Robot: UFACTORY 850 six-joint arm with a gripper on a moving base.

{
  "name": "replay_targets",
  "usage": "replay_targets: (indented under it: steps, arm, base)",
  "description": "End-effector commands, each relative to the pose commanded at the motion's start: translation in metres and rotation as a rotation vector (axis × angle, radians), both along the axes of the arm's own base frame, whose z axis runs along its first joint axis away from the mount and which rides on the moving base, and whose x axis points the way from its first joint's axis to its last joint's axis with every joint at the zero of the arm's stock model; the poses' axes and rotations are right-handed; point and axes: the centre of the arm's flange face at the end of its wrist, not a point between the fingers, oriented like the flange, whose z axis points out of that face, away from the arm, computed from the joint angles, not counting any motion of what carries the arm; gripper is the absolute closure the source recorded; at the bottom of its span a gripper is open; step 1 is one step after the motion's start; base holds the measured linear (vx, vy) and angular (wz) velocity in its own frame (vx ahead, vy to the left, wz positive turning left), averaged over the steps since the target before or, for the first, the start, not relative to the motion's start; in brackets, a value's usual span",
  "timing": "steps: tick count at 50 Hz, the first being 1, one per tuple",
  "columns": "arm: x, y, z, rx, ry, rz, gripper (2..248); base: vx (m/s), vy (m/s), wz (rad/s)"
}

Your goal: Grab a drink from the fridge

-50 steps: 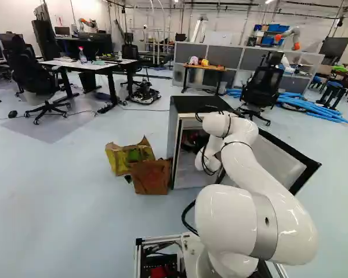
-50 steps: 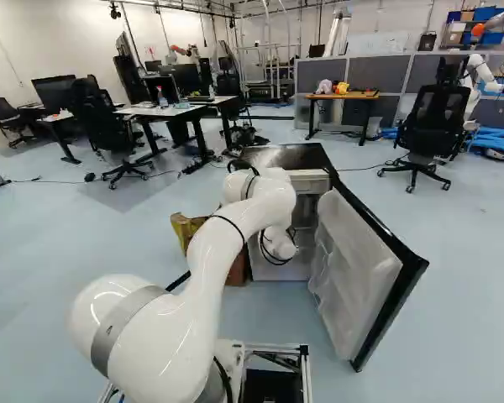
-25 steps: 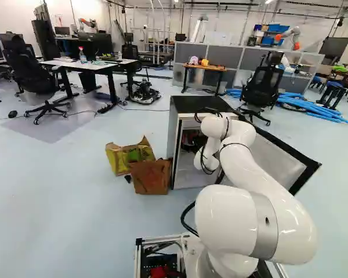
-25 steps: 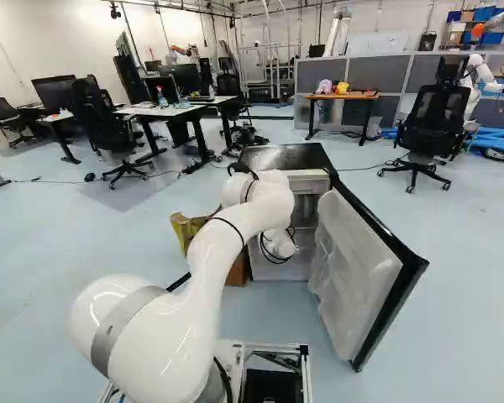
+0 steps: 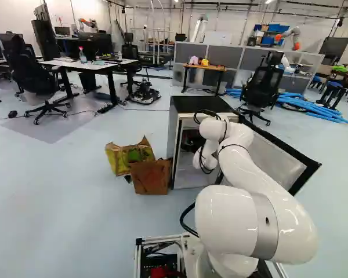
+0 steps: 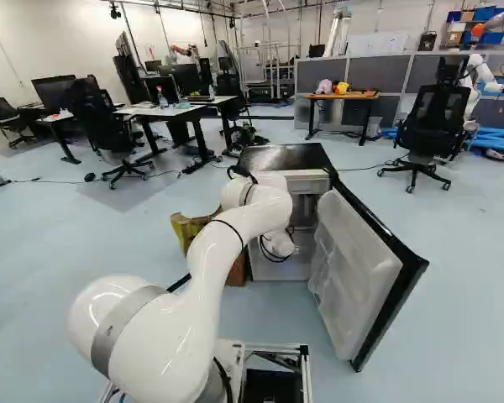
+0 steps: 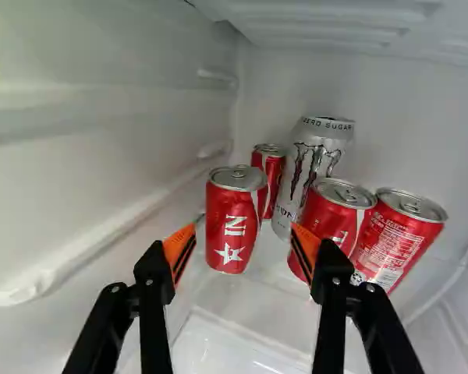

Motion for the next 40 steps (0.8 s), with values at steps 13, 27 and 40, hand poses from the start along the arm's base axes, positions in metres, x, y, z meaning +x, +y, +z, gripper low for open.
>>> replay_targets:
  steps: [13, 27, 40]
  arm:
    - [0.0017, 0.0017, -0.0005, -0.001, -0.003, 0.003, 71]
    - [0.0017, 0.0017, -0.0005, -0.001, -0.003, 0.003, 139]
    - [0.0017, 0.0017, -0.0005, -0.001, -0.003, 0.003, 158]
  base:
    - [0.000, 0.000, 0.000]
    - [0.000, 0.000, 0.000]
    - [0.000, 0.000, 0.000]
